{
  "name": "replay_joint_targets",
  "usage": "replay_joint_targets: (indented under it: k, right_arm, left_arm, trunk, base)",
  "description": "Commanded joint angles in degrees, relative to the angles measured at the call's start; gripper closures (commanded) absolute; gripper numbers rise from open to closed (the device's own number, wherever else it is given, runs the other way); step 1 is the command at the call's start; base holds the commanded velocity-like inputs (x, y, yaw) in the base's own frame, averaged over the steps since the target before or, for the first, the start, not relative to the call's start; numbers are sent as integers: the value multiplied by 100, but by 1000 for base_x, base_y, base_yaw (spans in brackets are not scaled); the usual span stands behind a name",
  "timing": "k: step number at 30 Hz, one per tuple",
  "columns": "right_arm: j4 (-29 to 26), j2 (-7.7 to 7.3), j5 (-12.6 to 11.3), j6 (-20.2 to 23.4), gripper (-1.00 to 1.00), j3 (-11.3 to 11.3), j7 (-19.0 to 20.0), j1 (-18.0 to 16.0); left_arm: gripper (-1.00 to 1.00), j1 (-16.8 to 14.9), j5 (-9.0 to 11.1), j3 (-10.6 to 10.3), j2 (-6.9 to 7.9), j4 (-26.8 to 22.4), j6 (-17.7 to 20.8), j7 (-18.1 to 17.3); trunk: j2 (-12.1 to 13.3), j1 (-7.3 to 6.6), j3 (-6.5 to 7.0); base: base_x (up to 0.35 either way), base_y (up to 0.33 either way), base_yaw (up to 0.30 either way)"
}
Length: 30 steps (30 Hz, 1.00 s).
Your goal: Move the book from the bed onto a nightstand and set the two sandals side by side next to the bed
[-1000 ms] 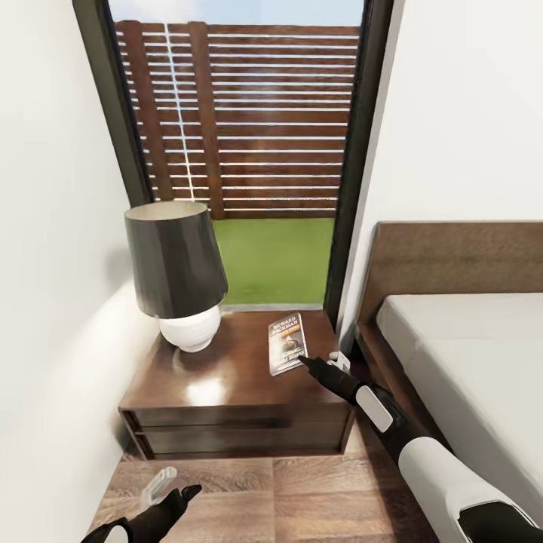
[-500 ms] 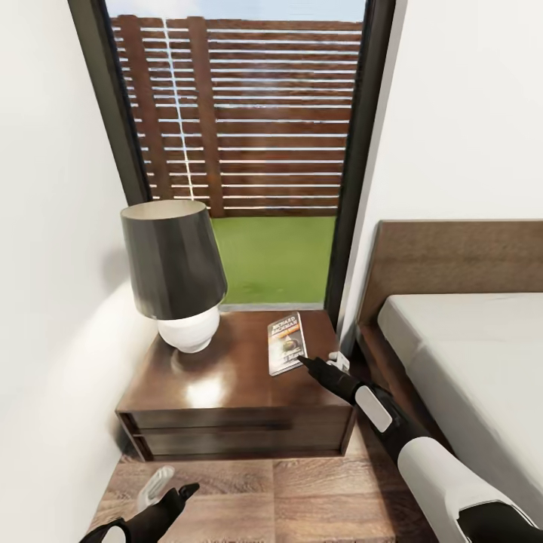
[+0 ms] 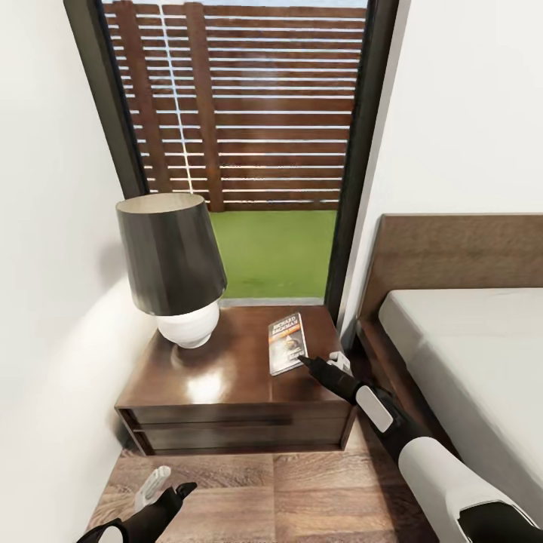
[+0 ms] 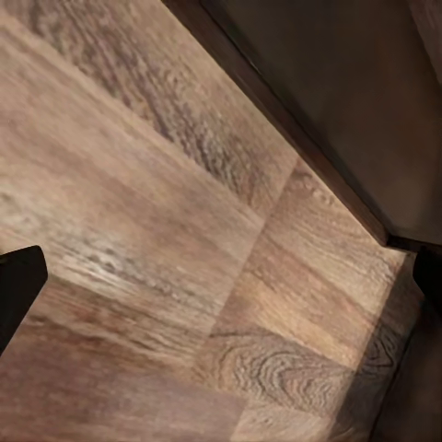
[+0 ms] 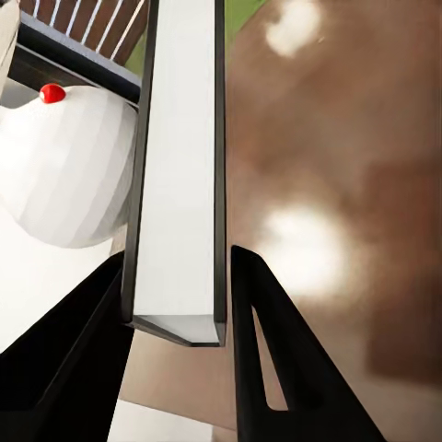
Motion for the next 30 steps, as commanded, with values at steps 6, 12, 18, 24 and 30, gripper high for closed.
replay_joint_targets:
  k: [6,12,18,24,30]
  right_arm:
    - [-2,-11,-56,20,100,26,2,-3]
    - [-2,-13,-56,20,100,26,2,-3]
    - [-2,-13,-56,20,100,26,1,-3]
    - [-2,-18,-60,20,100,26,1,-4]
    - [-2,-20,-64,20,100,26,2,-4]
  left_arm:
    - [-100,-2,28,24,-3,-2,47,-26]
    - [-100,-2,24,25,-4,-2,50,-28]
    - [-100,-1,28,34,9,-2,51,-27]
    - [-100,-2,27,36,16,-2,48,-32]
    - [-100,2,-19,20,21,-2,20,-16]
  trunk:
    - [-10,14,-138]
    - [-18,30,-271]
    - [-26,45,-404]
    - [-26,45,-404]
    - [-26,45,-404]
  base:
    - [0,0,0]
    - [0,0,0]
    - [0,0,0]
    - [0,0,0]
    - [2,0,0]
